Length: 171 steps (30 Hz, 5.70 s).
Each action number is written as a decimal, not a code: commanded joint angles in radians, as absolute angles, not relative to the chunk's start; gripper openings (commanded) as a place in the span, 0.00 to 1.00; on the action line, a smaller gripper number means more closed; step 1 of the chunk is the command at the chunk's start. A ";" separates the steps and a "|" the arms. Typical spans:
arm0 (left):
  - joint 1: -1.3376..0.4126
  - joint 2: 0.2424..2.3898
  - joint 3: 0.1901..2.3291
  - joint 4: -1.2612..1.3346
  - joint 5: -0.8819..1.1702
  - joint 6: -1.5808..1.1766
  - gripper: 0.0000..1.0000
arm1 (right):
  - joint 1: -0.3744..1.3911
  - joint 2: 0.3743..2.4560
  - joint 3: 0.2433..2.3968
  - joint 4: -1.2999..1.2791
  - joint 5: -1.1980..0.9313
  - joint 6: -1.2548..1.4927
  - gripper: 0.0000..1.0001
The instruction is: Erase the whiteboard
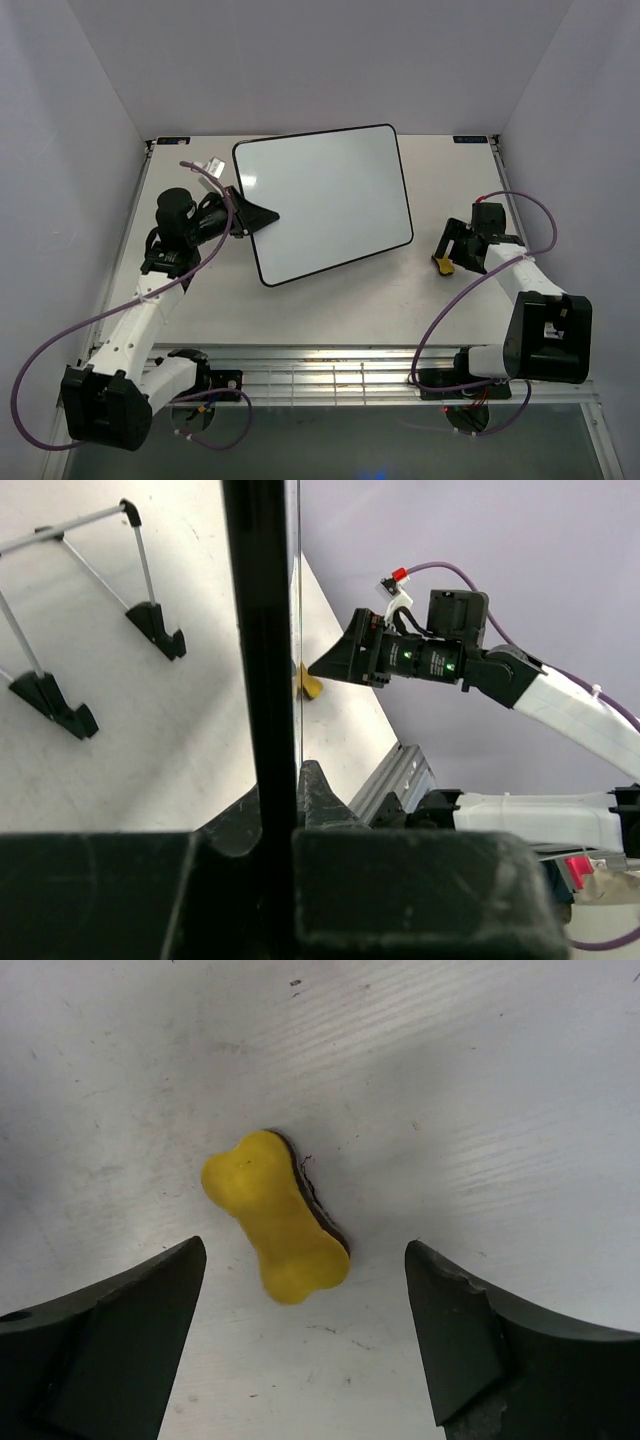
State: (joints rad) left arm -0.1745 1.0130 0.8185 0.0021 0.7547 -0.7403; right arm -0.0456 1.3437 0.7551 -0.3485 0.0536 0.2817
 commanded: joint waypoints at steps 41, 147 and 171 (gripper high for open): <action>-0.014 1.894 1.051 1.495 1.055 -0.882 0.00 | -0.043 0.968 0.749 -0.420 -0.232 0.238 0.93; -0.002 1.201 1.082 -0.343 -0.022 -0.387 0.98 | 0.058 0.830 0.951 -0.566 -0.048 0.184 0.90; -0.179 0.560 1.094 -0.827 -0.144 -0.196 0.98 | 0.078 0.674 1.020 -0.776 -0.074 0.098 0.90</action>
State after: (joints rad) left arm -0.1684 0.5636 1.1046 -0.7673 -0.1143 -0.2111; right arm 0.0734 0.6991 1.0557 -0.7898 -0.0639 0.0975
